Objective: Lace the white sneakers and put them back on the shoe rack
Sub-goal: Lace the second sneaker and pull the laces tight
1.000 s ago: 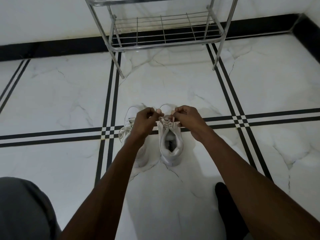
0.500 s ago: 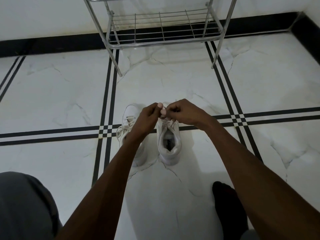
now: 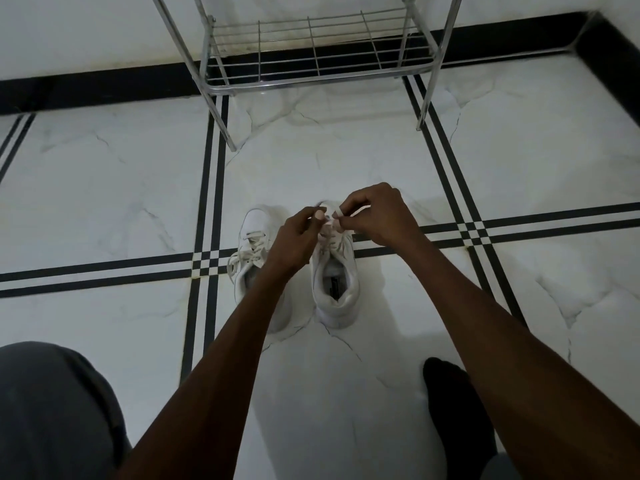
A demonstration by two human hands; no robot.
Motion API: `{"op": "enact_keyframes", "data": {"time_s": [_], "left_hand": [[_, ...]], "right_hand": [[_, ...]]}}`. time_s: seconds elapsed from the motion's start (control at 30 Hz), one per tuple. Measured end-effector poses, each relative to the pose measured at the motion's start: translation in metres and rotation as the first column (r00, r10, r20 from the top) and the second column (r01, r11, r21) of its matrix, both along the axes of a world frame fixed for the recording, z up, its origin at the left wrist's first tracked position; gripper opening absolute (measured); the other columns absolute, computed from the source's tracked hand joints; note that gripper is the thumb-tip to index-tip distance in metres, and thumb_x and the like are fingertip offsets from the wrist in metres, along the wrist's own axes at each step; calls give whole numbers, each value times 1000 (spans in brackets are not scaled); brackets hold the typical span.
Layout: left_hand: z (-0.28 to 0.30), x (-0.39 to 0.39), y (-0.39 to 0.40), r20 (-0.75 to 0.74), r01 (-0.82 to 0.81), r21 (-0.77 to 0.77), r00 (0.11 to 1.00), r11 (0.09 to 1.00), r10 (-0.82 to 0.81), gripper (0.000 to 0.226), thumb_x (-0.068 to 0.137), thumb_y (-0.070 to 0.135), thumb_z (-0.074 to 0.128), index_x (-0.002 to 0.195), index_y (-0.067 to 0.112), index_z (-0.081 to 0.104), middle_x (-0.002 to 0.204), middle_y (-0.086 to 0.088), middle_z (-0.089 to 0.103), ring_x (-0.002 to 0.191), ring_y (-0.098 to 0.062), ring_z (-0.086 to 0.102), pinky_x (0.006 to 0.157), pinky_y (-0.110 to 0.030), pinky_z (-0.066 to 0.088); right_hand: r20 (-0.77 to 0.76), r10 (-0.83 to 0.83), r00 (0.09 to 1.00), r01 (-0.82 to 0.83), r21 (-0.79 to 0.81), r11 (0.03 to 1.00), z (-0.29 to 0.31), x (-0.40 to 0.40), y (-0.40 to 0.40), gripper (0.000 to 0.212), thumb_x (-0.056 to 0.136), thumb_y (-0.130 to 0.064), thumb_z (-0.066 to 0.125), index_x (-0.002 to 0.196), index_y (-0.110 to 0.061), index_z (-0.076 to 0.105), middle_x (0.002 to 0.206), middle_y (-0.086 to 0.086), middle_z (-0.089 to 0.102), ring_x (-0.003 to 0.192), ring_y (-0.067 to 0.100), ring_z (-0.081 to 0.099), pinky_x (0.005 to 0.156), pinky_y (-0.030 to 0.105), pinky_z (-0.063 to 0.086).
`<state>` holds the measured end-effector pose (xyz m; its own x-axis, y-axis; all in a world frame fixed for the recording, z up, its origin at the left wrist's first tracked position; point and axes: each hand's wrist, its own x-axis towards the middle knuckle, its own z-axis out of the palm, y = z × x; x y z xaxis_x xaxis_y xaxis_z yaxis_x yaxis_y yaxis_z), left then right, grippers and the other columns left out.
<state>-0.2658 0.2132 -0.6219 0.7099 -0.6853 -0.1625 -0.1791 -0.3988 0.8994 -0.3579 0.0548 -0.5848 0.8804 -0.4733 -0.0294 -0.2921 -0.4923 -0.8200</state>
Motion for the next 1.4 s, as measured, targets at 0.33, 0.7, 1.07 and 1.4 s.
{"op": "enact_keyframes", "data": {"time_s": [0.33, 0.7, 1.07, 1.4], "left_hand": [[-21, 50, 30, 415, -221, 225, 903, 949, 112, 20, 97, 37, 62, 99, 21, 73, 116, -10, 69, 123, -31, 53, 101, -34, 26], [-8, 39, 75, 521, -475, 518, 835, 711, 179, 27, 87, 18, 60, 106, 6, 74, 133, -18, 52, 133, -46, 35, 114, -59, 28], [-17, 1, 21, 526, -21, 417, 820, 908, -223, 20, 83, 10, 71, 100, 18, 79, 108, -5, 77, 104, -28, 66, 94, -45, 52], [-24, -14, 26, 521, -106, 456, 837, 883, -169, 19, 95, 11, 60, 102, 21, 74, 99, -1, 77, 108, -30, 60, 97, -47, 36]], "right_hand": [[-37, -121, 992, 122, 517, 847, -7, -6, 0, 19, 75, -18, 85, 89, -6, 77, 88, 13, 79, 88, 25, 77, 76, 35, 61], [-366, -266, 892, 384, 300, 873, -68, -38, -8, 18, 75, -18, 85, 68, -14, 69, 78, 15, 74, 73, 23, 71, 56, 23, 46], [-190, 42, 981, -79, -194, 978, -59, -21, 5, 74, 78, -8, 79, 144, -21, 48, 154, 10, 34, 136, 32, 37, 110, 35, 34], [-215, 64, 975, -145, -388, 910, -54, -20, 16, 15, 86, -9, 65, 93, -17, 76, 90, 3, 76, 85, 24, 69, 72, 39, 56]]}}
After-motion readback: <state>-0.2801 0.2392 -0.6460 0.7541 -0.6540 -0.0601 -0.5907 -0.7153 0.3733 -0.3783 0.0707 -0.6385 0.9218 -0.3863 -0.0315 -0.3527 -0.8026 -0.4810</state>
